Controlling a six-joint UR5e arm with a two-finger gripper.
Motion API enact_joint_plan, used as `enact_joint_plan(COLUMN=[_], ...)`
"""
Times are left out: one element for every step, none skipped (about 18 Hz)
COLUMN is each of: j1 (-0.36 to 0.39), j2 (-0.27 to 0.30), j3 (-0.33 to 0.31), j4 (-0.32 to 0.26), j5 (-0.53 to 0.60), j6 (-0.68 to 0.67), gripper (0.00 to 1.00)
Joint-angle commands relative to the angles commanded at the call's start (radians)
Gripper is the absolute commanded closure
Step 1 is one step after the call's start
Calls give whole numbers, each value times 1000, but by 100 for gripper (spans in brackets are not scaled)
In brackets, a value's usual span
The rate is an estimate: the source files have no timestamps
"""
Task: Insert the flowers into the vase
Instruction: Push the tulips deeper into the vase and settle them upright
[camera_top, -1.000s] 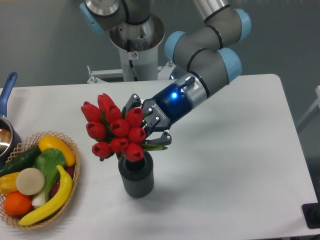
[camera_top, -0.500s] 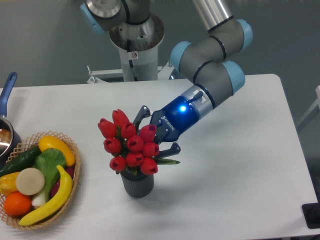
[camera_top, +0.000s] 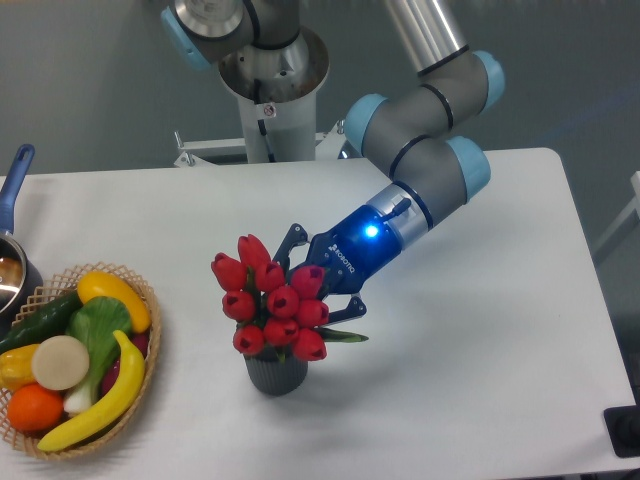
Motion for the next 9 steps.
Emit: enact_joint_plan(j1=[0, -2, -2, 0, 0, 0, 0, 3, 5], j2=[-6, -6, -6, -6, -8, -8, -8, -8, -11], j3=[-3, -9, -15, -20, -20, -21, -23, -25, -25], j4=[0, 0, 2, 0, 2, 2, 2, 2, 2], j5=[2, 2, 3, 3, 5, 5, 8, 8, 8], j6=[5, 12, 17, 18, 18, 18, 18, 18, 18], gripper=[55, 54, 51, 45, 39, 35, 29, 25, 17])
